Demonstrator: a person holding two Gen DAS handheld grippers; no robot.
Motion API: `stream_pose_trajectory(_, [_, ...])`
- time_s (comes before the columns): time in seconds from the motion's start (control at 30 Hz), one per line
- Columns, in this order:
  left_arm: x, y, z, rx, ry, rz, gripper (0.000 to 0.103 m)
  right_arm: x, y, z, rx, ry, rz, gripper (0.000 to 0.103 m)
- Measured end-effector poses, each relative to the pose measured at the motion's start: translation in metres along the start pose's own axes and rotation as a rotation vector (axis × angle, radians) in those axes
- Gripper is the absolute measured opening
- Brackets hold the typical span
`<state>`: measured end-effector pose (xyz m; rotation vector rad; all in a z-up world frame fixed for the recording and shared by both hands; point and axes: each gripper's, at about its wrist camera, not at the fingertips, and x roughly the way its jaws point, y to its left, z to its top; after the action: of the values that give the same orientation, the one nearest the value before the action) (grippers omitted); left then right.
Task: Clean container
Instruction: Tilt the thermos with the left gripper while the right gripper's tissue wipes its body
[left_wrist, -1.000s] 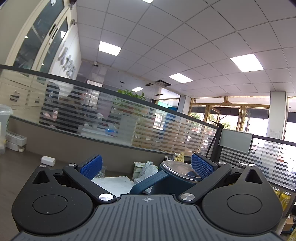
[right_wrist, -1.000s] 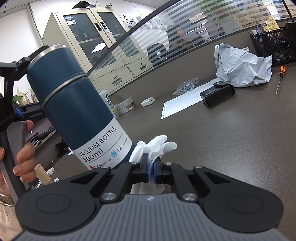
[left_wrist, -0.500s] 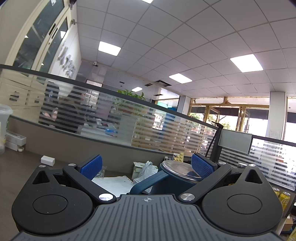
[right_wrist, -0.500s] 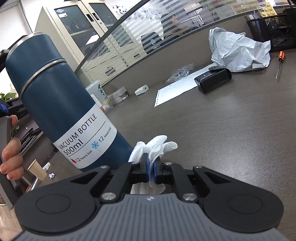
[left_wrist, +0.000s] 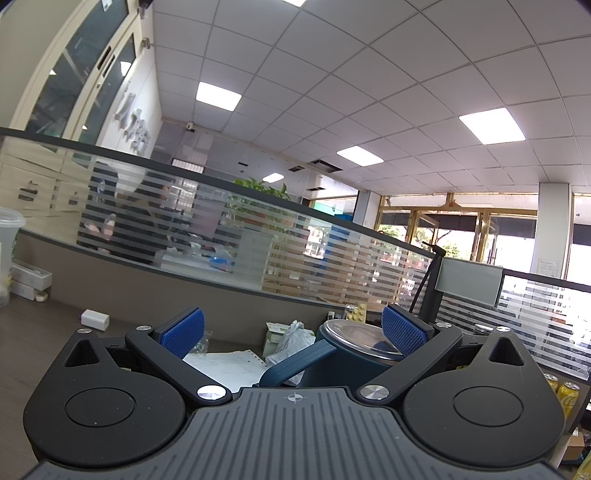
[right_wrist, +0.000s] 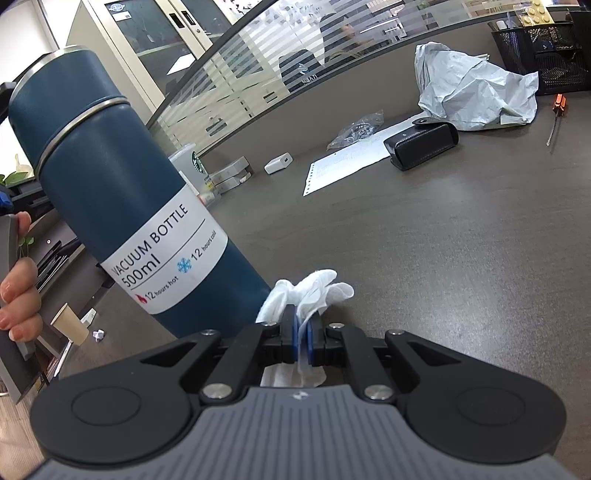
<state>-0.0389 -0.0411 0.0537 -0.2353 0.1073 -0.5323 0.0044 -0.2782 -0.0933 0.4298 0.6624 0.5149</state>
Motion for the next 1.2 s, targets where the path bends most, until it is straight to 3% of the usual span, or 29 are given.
stream_pose_trajectory(0.53, [0.001,0.0,-0.001,-0.003,0.0,-0.001,0.103,-0.008,0.007,-0.011,-0.023,0.037,-0.002,0.01])
stream_pose_trajectory(0.77, [0.001,0.001,-0.001,-0.011,0.006,-0.009,0.103,0.004,0.002,0.002,-0.018,0.036,-0.017,0.01])
stream_pose_trajectory(1.03, [0.001,-0.001,-0.001,-0.007,0.007,-0.007,0.103,0.023,-0.012,0.024,0.051,0.069,0.05,0.01])
stream_pose_trajectory(1.2, [0.001,-0.001,0.0,0.0,0.009,-0.003,0.103,0.015,-0.005,0.015,0.025,0.055,0.017,0.01])
